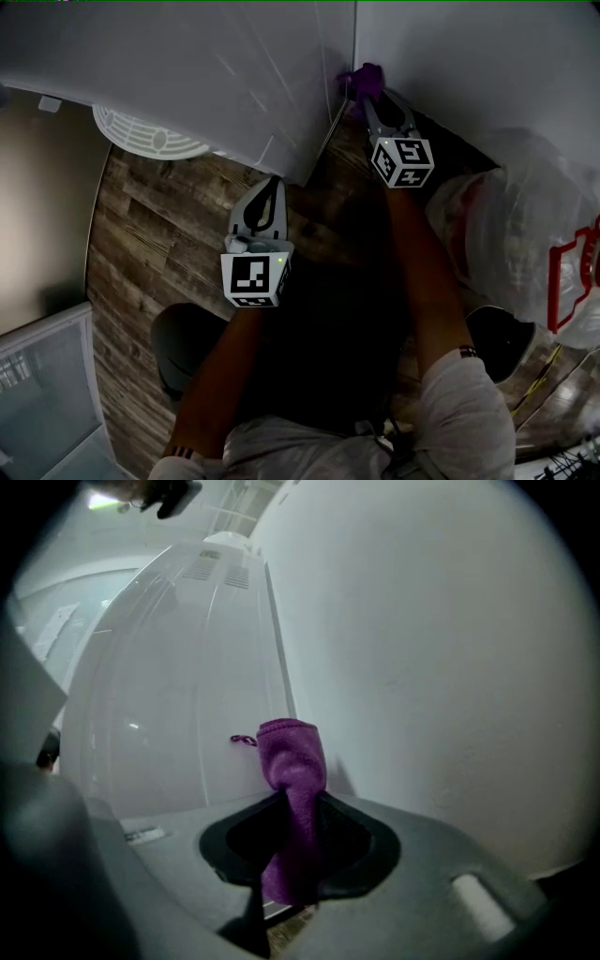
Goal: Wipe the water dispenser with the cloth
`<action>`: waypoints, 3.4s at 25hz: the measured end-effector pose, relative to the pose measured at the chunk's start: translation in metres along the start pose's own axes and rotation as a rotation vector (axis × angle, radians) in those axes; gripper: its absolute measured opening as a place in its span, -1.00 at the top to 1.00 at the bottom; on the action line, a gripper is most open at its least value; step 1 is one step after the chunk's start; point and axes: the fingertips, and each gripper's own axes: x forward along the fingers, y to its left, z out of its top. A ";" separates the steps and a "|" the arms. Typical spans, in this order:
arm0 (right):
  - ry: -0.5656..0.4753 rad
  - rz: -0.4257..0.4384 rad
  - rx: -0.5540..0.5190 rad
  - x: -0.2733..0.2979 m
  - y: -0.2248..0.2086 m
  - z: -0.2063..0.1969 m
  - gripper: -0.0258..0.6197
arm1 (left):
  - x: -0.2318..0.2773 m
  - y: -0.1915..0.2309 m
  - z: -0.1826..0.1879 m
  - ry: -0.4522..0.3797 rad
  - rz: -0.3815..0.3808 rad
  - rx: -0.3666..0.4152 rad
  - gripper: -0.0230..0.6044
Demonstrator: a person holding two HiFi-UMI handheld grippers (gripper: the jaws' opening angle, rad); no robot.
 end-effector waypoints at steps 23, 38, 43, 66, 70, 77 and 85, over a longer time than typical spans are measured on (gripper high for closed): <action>-0.006 0.444 0.052 -0.104 0.164 -0.034 0.62 | 0.005 -0.011 -0.050 0.049 0.031 -0.167 0.93; 0.075 0.340 0.140 -0.070 0.144 -0.091 0.63 | 0.014 -0.015 -0.067 0.069 0.019 -0.205 0.93; 0.082 0.257 0.161 -0.045 0.114 -0.095 0.63 | 0.014 -0.017 -0.068 0.080 0.008 -0.189 0.93; 0.155 -0.113 0.362 0.014 0.009 -0.117 0.65 | 0.004 -0.001 -0.065 0.106 0.007 -0.091 0.93; 0.175 -0.150 0.359 0.011 -0.002 -0.124 0.65 | 0.006 -0.001 -0.061 0.101 0.006 -0.090 0.93; 0.169 -0.150 0.359 0.004 -0.006 -0.121 0.65 | 0.005 -0.005 -0.056 0.088 -0.005 -0.083 0.93; 0.113 -0.033 0.267 -0.008 0.018 -0.082 0.65 | 0.006 -0.023 -0.051 0.066 -0.064 -0.047 0.93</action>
